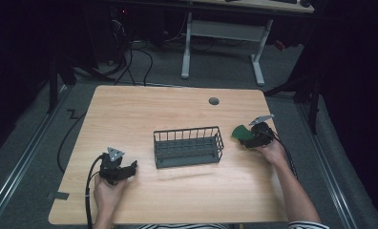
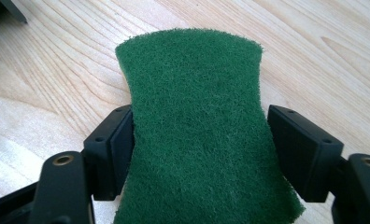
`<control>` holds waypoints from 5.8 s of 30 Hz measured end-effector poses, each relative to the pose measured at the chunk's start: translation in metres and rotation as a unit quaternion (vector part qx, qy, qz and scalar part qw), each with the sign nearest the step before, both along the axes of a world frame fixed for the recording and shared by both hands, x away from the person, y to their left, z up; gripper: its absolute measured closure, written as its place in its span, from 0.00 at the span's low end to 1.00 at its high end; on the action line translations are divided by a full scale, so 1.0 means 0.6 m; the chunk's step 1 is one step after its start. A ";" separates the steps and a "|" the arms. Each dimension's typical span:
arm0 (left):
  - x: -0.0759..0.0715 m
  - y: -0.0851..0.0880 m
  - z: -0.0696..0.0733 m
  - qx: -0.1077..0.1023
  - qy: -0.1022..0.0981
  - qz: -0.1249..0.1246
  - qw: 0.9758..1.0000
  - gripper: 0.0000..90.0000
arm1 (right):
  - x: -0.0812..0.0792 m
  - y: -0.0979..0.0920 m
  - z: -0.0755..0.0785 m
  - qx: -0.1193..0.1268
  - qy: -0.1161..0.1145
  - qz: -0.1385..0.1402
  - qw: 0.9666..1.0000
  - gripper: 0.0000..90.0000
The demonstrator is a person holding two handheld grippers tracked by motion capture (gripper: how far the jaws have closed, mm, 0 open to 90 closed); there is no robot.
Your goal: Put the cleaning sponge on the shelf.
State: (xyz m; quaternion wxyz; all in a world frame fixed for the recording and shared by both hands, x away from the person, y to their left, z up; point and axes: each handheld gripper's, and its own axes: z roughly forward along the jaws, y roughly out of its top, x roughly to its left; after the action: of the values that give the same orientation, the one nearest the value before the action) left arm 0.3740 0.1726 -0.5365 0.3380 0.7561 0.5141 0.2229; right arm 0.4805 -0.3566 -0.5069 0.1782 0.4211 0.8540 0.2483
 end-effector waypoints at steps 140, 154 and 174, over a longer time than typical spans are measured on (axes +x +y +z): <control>-0.001 -0.004 0.000 -0.001 -0.002 -0.013 1.000 0.32 | -0.046 0.263 0.163 -0.040 -0.035 0.228 0.972 0.30; -0.001 -0.003 0.000 -0.002 -0.002 -0.013 1.000 0.32 | -0.050 0.263 0.161 -0.040 -0.033 0.229 0.972 0.28; -0.001 -0.004 0.000 -0.002 -0.002 -0.013 1.000 0.32 | -0.055 0.263 0.161 -0.048 -0.048 0.233 0.970 0.31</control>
State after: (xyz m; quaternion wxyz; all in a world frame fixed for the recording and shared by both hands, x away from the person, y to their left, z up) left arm 0.3733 0.1705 -0.5366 0.3430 0.7619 0.5039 0.2189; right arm 0.4472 -0.1988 -0.4105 0.1761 0.1895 0.9300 0.2613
